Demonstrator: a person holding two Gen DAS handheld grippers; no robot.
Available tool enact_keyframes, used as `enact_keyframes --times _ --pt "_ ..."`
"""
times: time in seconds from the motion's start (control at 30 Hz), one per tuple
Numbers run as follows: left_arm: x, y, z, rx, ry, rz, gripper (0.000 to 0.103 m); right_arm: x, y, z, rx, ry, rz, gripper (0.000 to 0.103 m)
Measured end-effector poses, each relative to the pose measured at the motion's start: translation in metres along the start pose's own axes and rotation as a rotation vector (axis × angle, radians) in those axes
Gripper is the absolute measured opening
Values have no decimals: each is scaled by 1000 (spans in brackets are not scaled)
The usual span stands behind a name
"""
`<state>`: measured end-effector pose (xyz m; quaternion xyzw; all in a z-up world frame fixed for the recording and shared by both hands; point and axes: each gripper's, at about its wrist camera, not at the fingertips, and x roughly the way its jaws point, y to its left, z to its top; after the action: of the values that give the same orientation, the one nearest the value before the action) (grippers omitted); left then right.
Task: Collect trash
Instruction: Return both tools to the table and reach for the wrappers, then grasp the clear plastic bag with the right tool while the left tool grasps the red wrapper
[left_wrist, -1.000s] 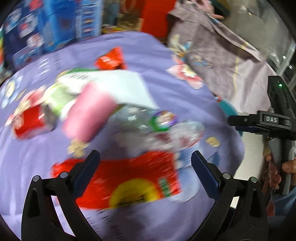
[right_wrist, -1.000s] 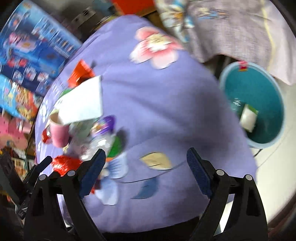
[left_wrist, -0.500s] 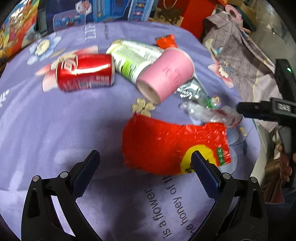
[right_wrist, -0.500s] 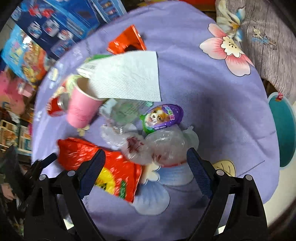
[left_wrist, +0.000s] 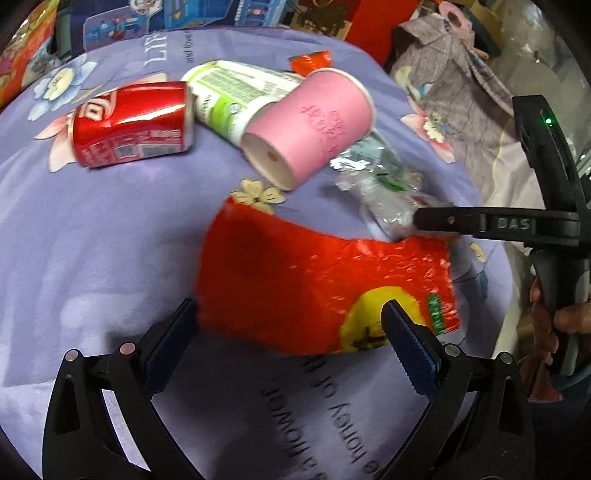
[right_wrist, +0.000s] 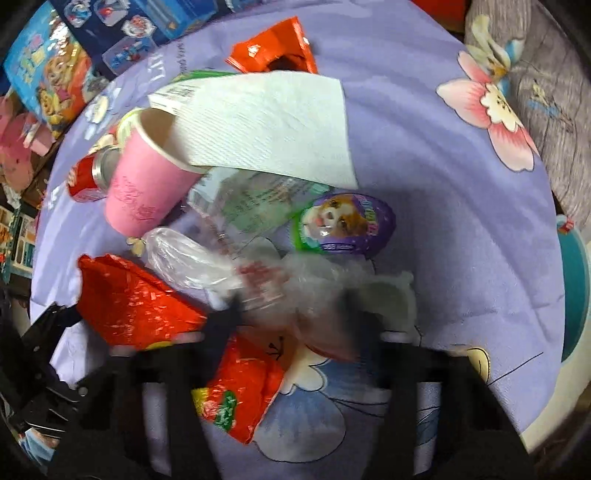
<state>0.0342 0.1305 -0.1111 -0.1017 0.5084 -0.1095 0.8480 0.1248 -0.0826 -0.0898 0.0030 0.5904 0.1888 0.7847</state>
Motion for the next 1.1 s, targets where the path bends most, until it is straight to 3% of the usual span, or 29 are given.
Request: enact_keyframes --times 0.03,0.1,0.17,0.2,0.23,0.33,0.63,1.1 --pt "1 -2 1 1 -2 -5 97 -3 1 0 -3 -5 10 26" --pt "3 -7 1 10 -15 7 83 -5 1 -2 -3 0 38 23" --pt "4 -11 5 16 -21 17 52 -7 -1 -5 10 0 62 21" --pt "5 -12 6 12 -16 3 43 -8 0 -6 17 -4 73 20" --pt "8 -11 9 -1 -3 -21 27 -10 -3 -7 29 -8 93 20" --pt "10 -17 13 2 -3 -25 17 -18 -6 -10 45 -26 121 19" --pt "-22 -44 30 52 -117 25 11 -58 -22 -9 92 -132 172 19" --pt "-81 -108 61 170 -268 -2 11 -106 -85 -27 233 -257 196 19"
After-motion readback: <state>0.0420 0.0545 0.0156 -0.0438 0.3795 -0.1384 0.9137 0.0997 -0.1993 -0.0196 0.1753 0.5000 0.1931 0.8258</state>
